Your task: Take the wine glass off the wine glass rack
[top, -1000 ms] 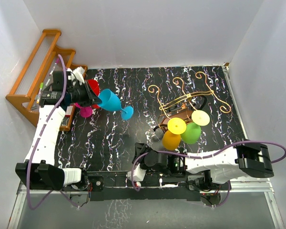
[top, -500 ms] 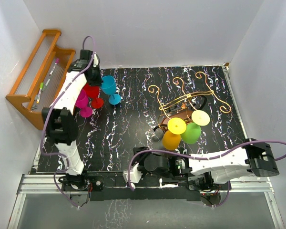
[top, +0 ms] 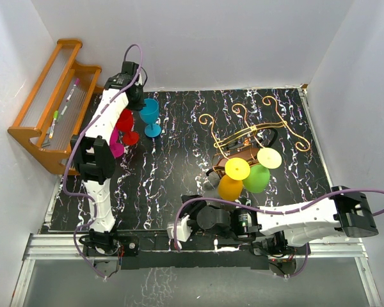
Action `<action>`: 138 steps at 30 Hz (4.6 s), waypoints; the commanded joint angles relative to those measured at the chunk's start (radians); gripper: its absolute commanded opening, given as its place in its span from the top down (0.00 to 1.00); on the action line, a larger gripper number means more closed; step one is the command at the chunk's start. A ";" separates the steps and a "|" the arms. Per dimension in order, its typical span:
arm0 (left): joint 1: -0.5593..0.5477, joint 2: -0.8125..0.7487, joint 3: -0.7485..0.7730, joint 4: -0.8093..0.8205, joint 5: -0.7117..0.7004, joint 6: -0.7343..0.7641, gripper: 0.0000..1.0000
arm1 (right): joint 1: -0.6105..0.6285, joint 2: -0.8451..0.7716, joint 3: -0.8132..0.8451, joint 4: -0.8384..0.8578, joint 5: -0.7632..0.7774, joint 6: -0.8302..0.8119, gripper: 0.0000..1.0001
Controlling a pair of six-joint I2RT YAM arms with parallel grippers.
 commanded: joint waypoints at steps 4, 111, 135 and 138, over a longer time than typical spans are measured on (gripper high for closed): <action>-0.025 -0.009 0.014 -0.042 -0.087 0.018 0.94 | 0.008 -0.035 0.002 0.072 0.026 0.036 0.59; -0.026 -0.929 -0.821 0.216 0.495 -0.173 0.60 | -0.916 -0.799 0.255 -0.955 0.137 2.351 0.60; -0.025 -0.931 -0.852 0.234 0.506 -0.188 0.60 | -0.916 -0.869 0.250 -0.906 0.204 2.356 0.92; -0.025 -0.938 -0.853 0.231 0.504 -0.192 0.60 | -0.916 -0.894 0.234 -0.872 0.212 2.357 0.92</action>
